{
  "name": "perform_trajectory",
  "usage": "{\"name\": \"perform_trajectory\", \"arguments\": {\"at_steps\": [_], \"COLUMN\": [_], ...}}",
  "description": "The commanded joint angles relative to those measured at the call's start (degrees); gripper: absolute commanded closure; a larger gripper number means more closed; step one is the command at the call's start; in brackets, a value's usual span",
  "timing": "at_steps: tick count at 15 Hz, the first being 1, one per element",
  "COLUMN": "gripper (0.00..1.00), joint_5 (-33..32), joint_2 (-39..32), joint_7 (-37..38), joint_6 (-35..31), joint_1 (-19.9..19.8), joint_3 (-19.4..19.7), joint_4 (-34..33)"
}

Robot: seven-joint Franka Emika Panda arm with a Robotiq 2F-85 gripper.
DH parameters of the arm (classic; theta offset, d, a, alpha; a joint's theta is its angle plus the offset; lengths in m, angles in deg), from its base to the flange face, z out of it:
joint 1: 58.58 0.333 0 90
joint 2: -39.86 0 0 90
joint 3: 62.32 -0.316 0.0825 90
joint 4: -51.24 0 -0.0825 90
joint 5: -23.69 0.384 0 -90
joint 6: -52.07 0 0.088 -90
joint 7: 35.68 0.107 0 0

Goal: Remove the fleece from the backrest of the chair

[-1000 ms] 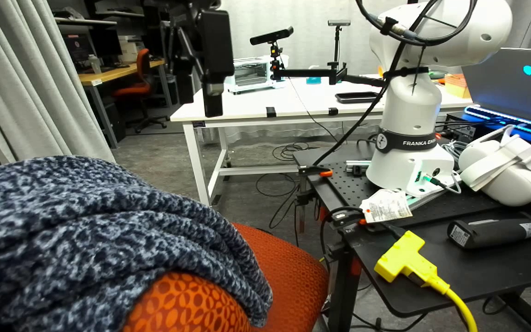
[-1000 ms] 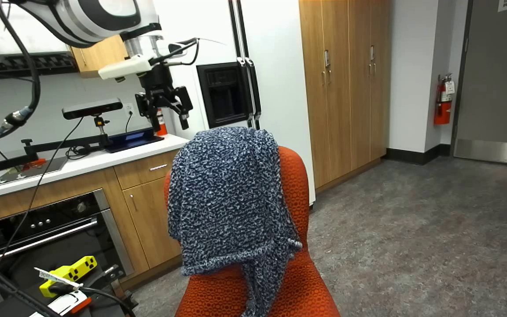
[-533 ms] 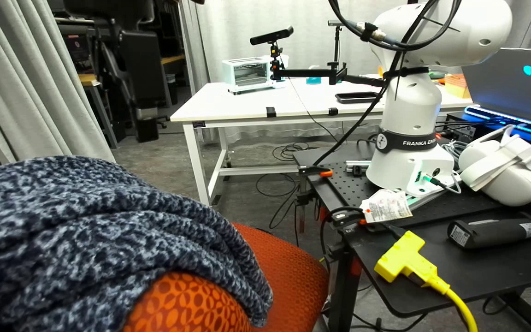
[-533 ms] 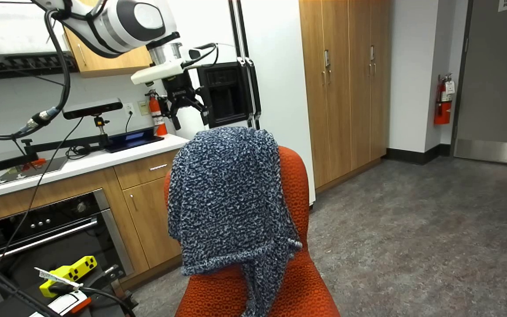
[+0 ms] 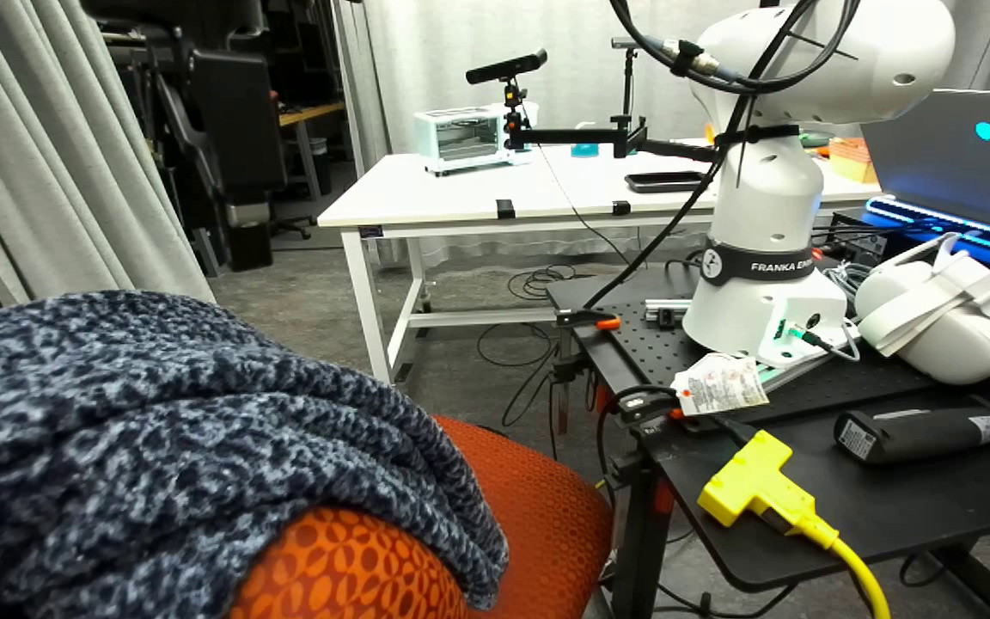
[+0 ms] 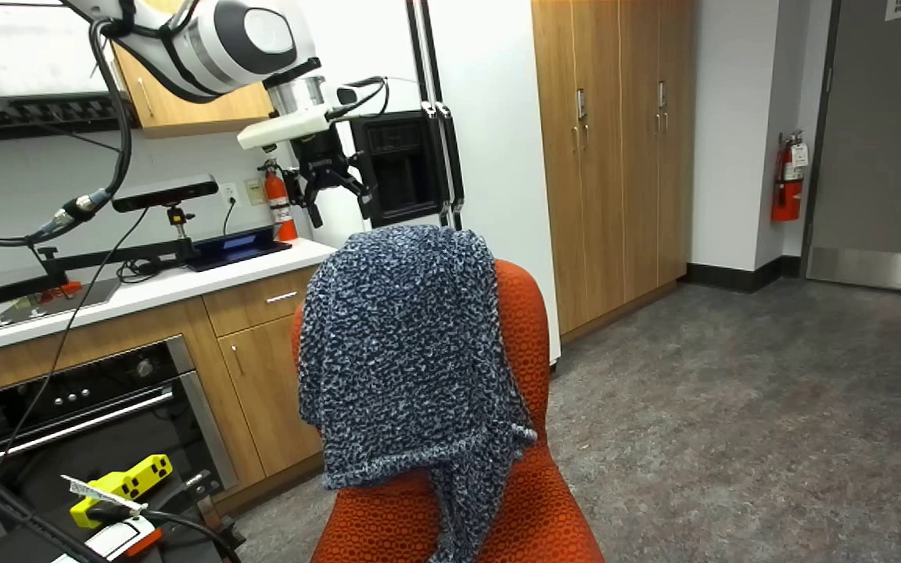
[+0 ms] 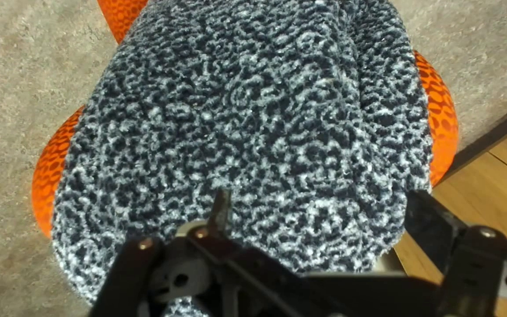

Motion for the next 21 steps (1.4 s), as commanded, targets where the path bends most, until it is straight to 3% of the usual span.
{"name": "perform_trajectory", "arguments": {"at_steps": [1,4,12,21], "gripper": [0.0,0.0,0.0,0.0], "joint_5": [-0.2,-0.37,-0.31,0.18], "joint_2": [-1.18,-5.0,-20.76,-30.55], "joint_7": [-1.78,-5.26,-18.44,-21.85], "joint_6": [0.04,-0.76,-6.06,-5.87], "joint_1": [-1.27,-1.92,-3.27,-3.08], "joint_3": [-0.31,0.04,-1.99,-6.24], "joint_4": [-0.81,-3.52,-18.14,-28.62]}}
